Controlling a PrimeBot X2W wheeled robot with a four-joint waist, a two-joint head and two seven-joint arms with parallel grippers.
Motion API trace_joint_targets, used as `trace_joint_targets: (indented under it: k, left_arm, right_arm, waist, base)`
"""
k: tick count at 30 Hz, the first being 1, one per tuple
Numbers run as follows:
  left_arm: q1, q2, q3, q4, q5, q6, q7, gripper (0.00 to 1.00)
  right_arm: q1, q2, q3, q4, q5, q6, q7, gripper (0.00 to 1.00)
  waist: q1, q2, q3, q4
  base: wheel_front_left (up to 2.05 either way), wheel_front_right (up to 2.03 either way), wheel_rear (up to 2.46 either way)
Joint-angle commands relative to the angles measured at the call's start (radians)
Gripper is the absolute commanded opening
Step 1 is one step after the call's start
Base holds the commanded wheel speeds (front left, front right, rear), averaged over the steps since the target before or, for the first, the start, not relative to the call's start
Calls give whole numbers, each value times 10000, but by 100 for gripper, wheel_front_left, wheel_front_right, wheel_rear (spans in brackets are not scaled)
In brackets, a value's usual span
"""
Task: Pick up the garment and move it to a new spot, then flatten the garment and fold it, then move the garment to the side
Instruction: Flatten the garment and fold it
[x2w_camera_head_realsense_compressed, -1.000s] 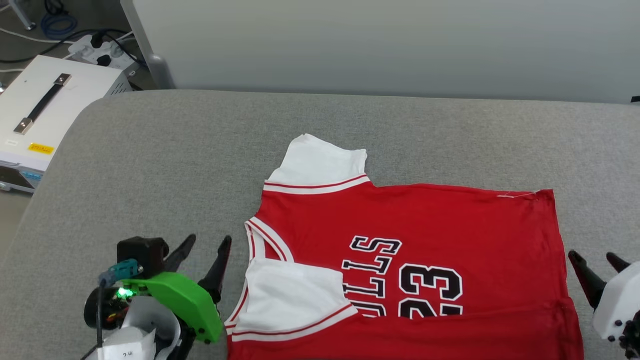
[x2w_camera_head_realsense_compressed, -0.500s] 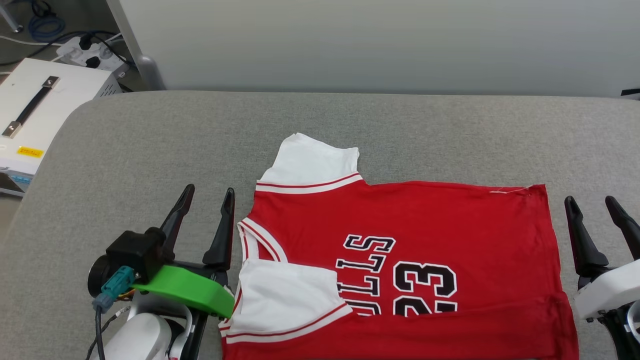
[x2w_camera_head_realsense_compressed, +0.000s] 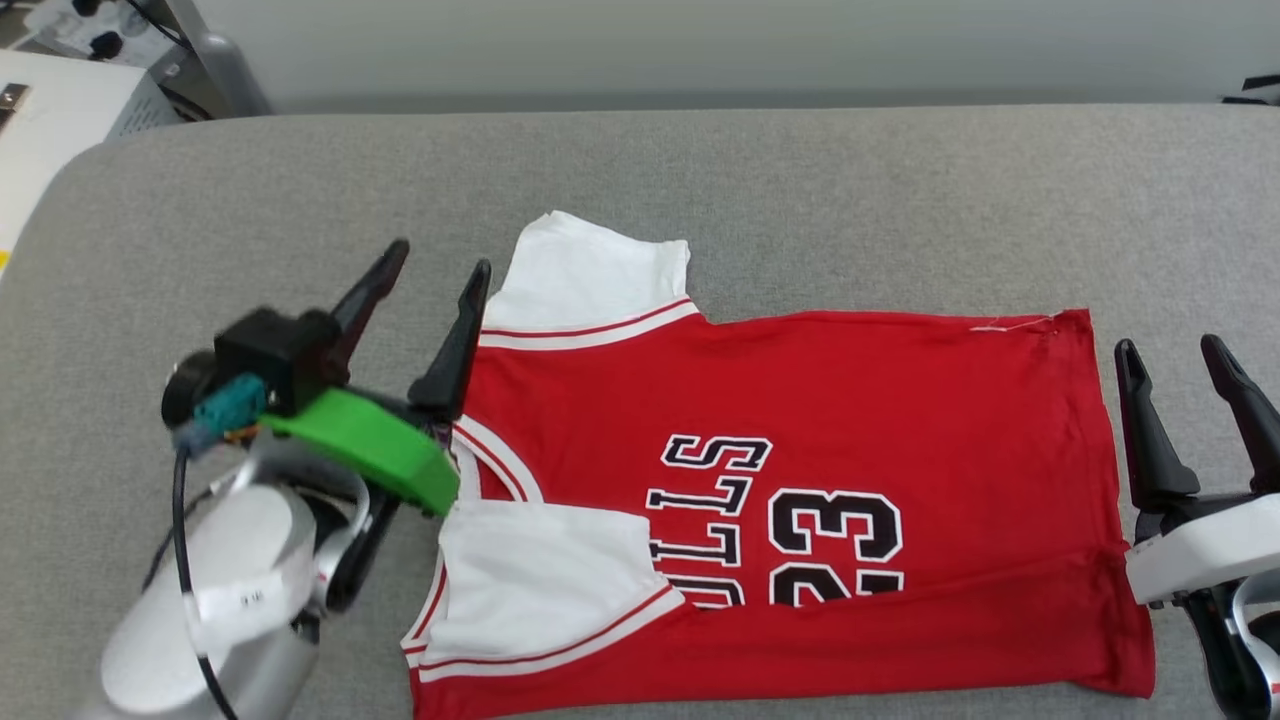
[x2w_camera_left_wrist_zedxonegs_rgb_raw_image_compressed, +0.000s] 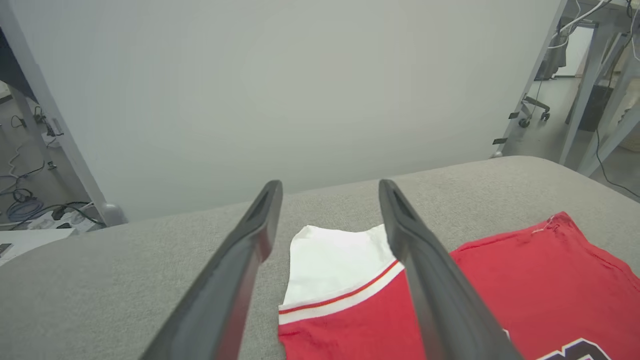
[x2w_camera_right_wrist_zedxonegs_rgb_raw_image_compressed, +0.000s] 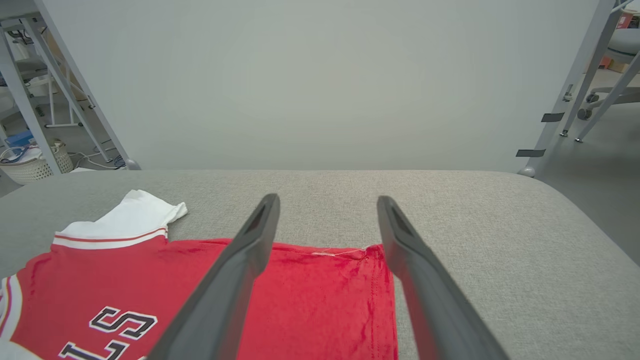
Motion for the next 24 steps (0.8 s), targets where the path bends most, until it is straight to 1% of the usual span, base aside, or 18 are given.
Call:
trace_joint_targets:
  k: [1, 3, 7, 12, 14, 17, 20, 24]
  left_arm:
    - [-612, 139, -47, 136, -89, -155, 451, 100]
    - [-1443, 334, -229, 388, -128, -460, 1385, 100]
    - [-3115, 426, -535, 1095, -699, -1061, 3369, 100]
    - [-4934, 570, -1049, 2403, -1310, -1407, 5764, 100]
    - [-5469, 662, -1333, 2875, -1384, -1477, 6478, 100]
    - [-6068, 767, -1839, 3631, -1452, -1540, 7364, 100]
    - [-6526, 807, -2100, 4266, -1486, -1562, 7639, 100]
    - [-6997, 835, -2310, 5148, -1569, -1573, 7749, 100]
  right_arm:
    - [-243, 28, 42, -121, -109, -7, -33, 100]
    - [-382, 56, 98, -251, -145, -7, -44, 100]
    - [-604, 142, 169, -441, -210, -7, -62, 100]
    - [-875, 270, 360, -482, -239, -7, -148, 100]
    - [-971, 377, 411, -434, -167, -7, -207, 100]
    - [-1053, 412, 492, -276, -190, -7, -330, 100]
    - [-1135, 435, 594, -145, -163, -7, -428, 100]
    - [-1270, 451, 737, -29, -135, -7, -544, 100]
  waist:
    - [0, -1, 634, -377]
    - [0, -1, 935, -539]
    - [0, -1, 1492, -849]
    - [0, -1, 2073, -1259]
    - [0, -1, 2258, -1413]
    - [0, -1, 2516, -1607]
    - [0, -1, 2713, -1755]
    - [0, -1, 2939, -1946]
  base:
    - [0, 0, 0]
    - [0, 0, 0]
    - [0, 0, 0]
    - [0, 0, 0]
    - [0, 0, 0]
    - [0, 0, 0]
    - [0, 0, 0]
    - [0, 0, 0]
